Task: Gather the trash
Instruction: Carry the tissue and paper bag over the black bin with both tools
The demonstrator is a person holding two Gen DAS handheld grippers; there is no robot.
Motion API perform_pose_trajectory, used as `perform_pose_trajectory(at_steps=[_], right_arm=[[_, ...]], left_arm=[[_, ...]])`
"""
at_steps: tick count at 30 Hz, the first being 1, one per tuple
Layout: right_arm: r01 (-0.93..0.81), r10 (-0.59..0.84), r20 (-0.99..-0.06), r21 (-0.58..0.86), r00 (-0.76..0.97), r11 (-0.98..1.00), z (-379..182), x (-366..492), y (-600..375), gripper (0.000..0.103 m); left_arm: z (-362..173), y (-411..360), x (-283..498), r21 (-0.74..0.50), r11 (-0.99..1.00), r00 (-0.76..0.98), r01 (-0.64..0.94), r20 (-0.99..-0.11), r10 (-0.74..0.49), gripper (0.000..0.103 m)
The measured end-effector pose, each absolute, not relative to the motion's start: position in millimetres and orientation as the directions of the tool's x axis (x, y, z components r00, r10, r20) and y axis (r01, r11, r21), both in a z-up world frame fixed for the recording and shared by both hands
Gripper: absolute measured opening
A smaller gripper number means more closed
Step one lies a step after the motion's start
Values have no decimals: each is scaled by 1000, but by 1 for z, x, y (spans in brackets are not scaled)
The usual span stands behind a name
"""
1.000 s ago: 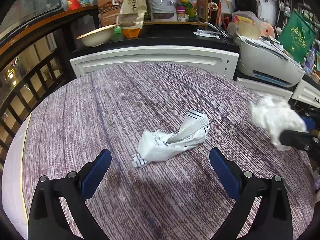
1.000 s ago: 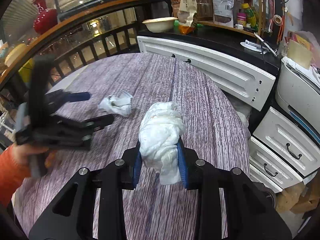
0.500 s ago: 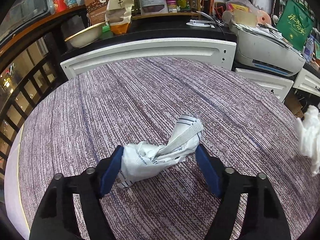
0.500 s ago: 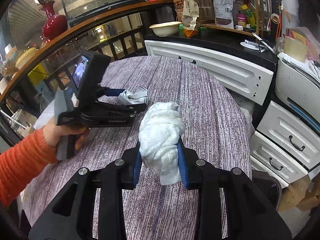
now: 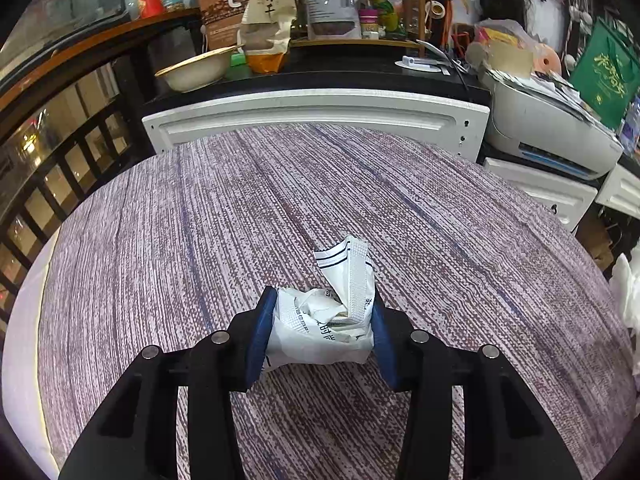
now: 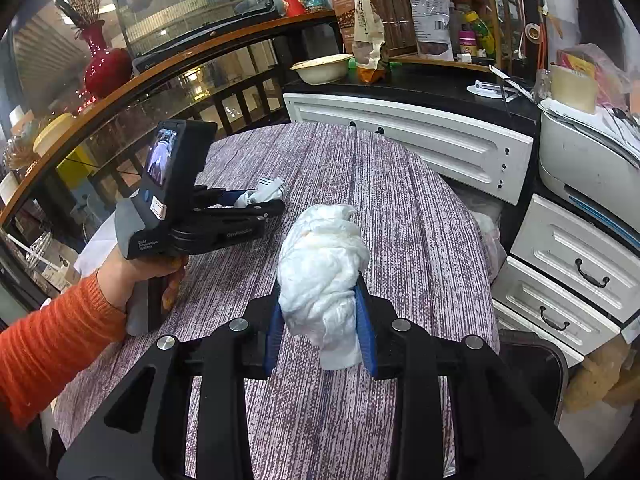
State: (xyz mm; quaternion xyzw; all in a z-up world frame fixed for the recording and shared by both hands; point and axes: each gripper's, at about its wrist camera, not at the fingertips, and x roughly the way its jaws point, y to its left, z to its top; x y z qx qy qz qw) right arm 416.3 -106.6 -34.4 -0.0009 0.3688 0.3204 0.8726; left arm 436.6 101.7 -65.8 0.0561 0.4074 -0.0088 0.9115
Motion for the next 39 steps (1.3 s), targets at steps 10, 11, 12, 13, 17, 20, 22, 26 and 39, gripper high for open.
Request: perform_pose_trajectory(at_steps=[10, 11, 12, 13, 17, 20, 22, 26, 39], right_arm=[[-546, 569, -623, 259, 536, 797, -34, 404, -121, 32], [-543, 570, -619, 261, 540, 798, -34, 401, -123, 32], [-543, 571, -616, 261, 543, 798, -35, 398, -125, 32], [-542, 571, -613, 261, 546, 799, -34, 396, -126, 32], [-537, 577, -599, 271, 555, 799, -35, 382, -137, 32], [-534, 575, -594, 270, 563, 801, -38, 369, -147, 32], [-534, 575, -590, 268, 568, 802, -39, 361, -151, 32], [-528, 563, -573, 249, 596, 812, -39, 339, -166, 32], [-468, 514, -539, 233, 667, 852, -55, 280, -219, 32]], left_arm=[[-41, 101, 400, 61, 997, 728, 38, -686, 14, 44], [-37, 98, 392, 65, 997, 738, 39, -675, 15, 44], [-35, 95, 387, 69, 997, 744, 45, -668, 13, 44], [-33, 92, 379, 71, 996, 751, 52, -660, 7, 44], [-27, 82, 349, 51, 996, 769, 69, -639, -20, 44], [-25, 76, 330, 29, 996, 770, 79, -637, -42, 44], [-23, 72, 316, 9, 996, 774, 83, -631, -59, 44], [-20, 61, 292, -27, 994, 776, 104, -623, -98, 44], [-11, -6, 225, -23, 977, 811, 213, -554, -190, 44]])
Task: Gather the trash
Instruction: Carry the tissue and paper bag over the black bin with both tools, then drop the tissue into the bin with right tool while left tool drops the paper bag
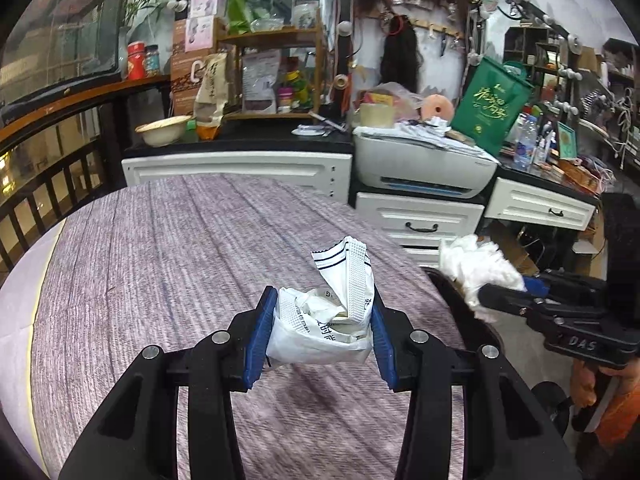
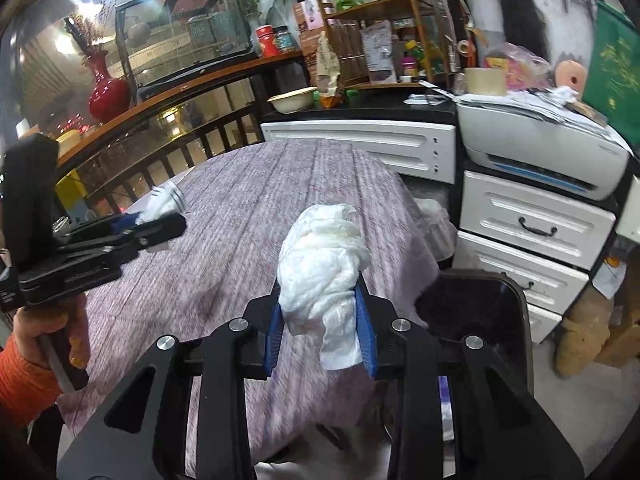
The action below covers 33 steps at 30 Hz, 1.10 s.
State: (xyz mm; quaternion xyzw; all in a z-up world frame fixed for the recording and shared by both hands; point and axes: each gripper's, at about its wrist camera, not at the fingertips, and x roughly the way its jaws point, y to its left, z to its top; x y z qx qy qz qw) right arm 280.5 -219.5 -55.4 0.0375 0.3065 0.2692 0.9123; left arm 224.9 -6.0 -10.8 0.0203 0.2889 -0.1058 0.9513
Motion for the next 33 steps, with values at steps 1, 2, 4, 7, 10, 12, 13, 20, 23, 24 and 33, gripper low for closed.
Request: perform_pose_trajectory(at_steps=[1, 2, 4, 7, 10, 12, 13, 20, 23, 24, 33], right_arm=[[-455, 508, -540, 241, 671, 857, -59, 278, -227, 32], [-442, 502, -542, 249, 674, 862, -63, 275, -233, 32], [-415, 489, -546, 262, 680, 871, -67, 274, -243, 32], [-353, 443, -561, 268, 699, 896, -80, 273, -267, 32], [-300, 401, -574, 266, 714, 916, -90, 270, -285, 32], [-266, 370, -587, 259, 720, 929, -98, 271, -295, 32], [-249, 349, -595, 247, 724, 937, -102, 272, -298, 32], [-179, 302, -666, 249, 682, 952, -142, 290, -317, 32], [-153, 292, -692, 257, 660, 954, -160, 305, -319, 33], [-140, 285, -707, 258, 647, 956, -169, 313, -320, 33], [-42, 253, -779, 280, 575, 959, -229, 340, -326, 58]], left_arm=[[-10, -11, 222, -25, 975, 812, 221, -548, -199, 44], [-10, -18, 218, -30, 971, 813, 235, -542, -214, 44], [-10, -30, 214, -27, 966, 811, 257, -537, -231, 44], [-11, -50, 210, -47, 955, 803, 292, -531, -272, 44], [-13, -66, 208, -86, 943, 786, 322, -531, -317, 44], [-14, -78, 208, -107, 933, 774, 344, -530, -347, 44], [-14, -83, 207, -110, 929, 771, 353, -528, -355, 44], [-26, -122, 208, -123, 904, 733, 410, -546, -406, 44], [-34, -134, 213, -133, 898, 713, 420, -563, -417, 44], [-37, -138, 215, -134, 895, 706, 425, -570, -420, 44], [-56, -157, 223, -161, 884, 658, 438, -613, -438, 44]])
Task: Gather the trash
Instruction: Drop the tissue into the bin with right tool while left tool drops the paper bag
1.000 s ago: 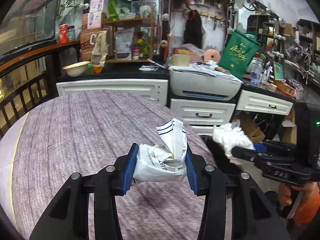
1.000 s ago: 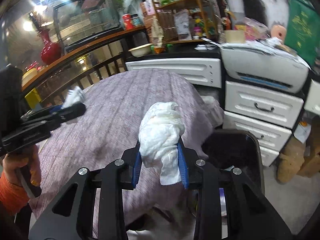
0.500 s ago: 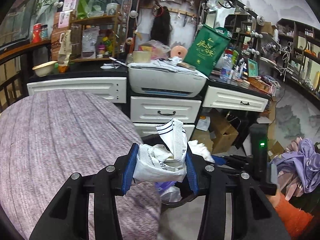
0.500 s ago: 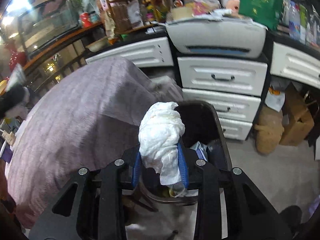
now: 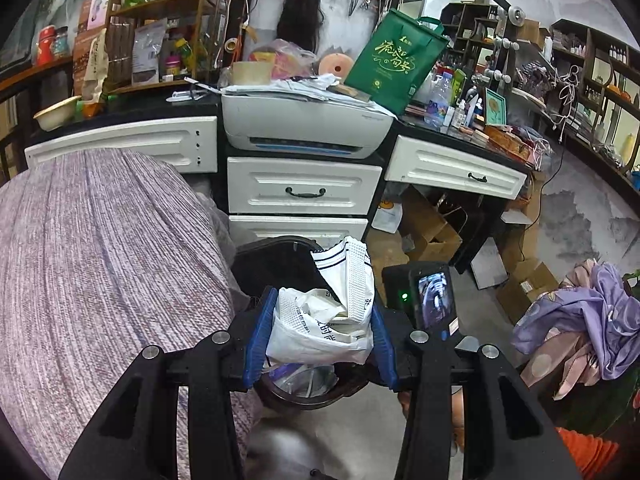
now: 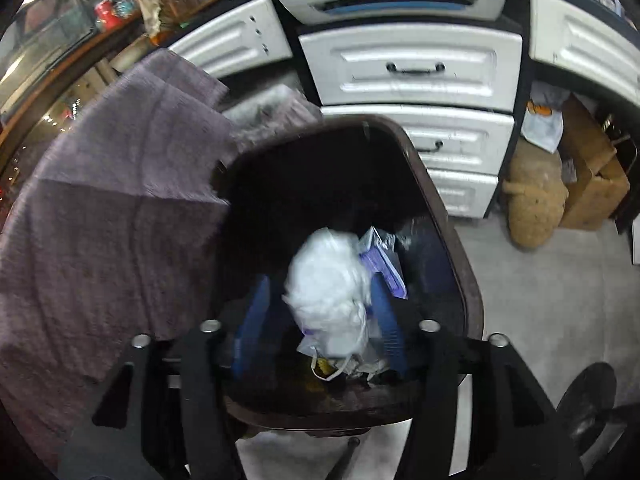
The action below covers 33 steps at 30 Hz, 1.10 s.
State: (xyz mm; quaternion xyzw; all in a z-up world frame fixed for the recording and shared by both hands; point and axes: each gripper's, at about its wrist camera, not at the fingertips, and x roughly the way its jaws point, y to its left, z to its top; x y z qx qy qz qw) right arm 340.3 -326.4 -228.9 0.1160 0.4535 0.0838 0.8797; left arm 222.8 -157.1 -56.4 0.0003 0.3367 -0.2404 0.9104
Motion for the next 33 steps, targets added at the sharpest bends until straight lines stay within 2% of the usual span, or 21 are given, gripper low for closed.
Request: perform_pose_trajectory(at_steps=[7, 14, 23, 33], right_arm=[[-20, 234, -771, 276, 592, 961, -227, 319, -339, 60], [49, 171, -730, 269, 662, 962, -205, 286, -376, 69], [148, 111, -718, 288, 687, 946, -199, 257, -414, 70], [154, 111, -715, 296, 690, 943, -195, 244, -420, 70]], left_arm=[[-69, -170, 228, -161, 879, 634, 450, -636, -441, 44], [-87, -192, 235, -159, 870, 598, 466, -669, -442, 44], [-127, -221, 258, -166, 878, 520, 450, -750, -408, 44], [-164, -226, 287, -80, 916, 500, 392, -818, -285, 45]])
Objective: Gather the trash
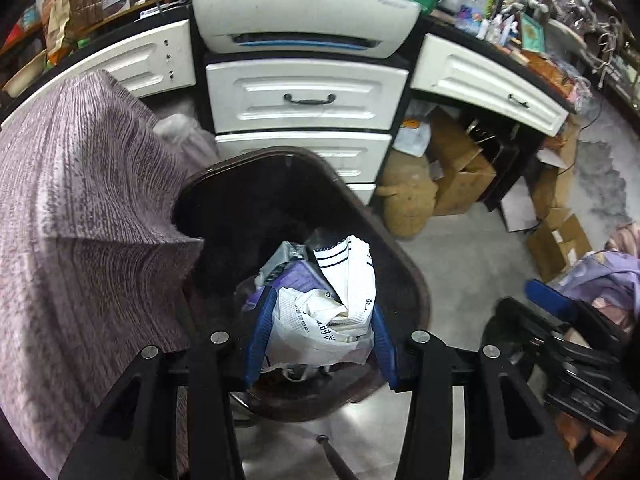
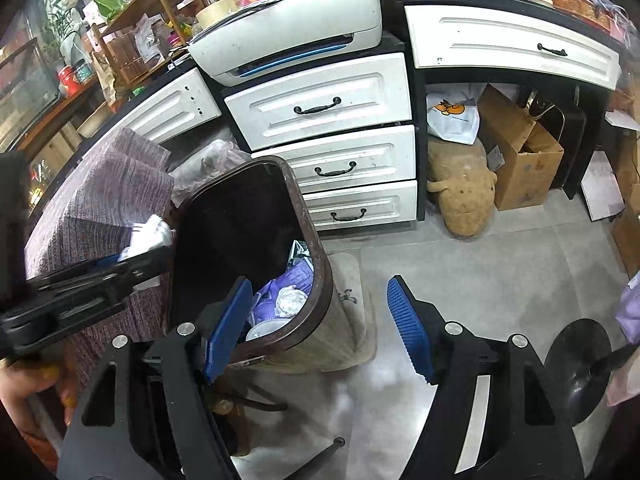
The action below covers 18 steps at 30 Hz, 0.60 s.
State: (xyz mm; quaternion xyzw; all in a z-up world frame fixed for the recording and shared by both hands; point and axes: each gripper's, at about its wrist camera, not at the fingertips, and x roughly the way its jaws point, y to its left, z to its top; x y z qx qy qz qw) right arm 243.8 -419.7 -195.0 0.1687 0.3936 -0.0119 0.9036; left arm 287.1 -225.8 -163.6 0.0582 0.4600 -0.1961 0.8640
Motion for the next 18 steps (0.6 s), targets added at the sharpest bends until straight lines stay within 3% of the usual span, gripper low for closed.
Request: perform_pose_trajectory(at_steps=[3, 10, 14, 18], right_arm=[[147, 117, -717, 295, 687, 944, -195, 244, -416, 70], [139, 117, -718, 287, 686, 948, -192, 242, -414, 70], [146, 94, -711, 269, 697, 952, -181, 241, -416, 71], [179, 37, -681, 244, 731, 953, -160, 233, -425, 78]], left_arm=[[-174, -224, 295, -54, 926, 489, 374, -837, -247, 50], [-184, -225, 292, -12, 930, 490, 367, -848, -204, 86], [-177, -231, 282, -54, 914, 478, 401, -839, -259, 91], [-154, -234, 265, -114, 895, 490, 431, -803, -338, 94]])
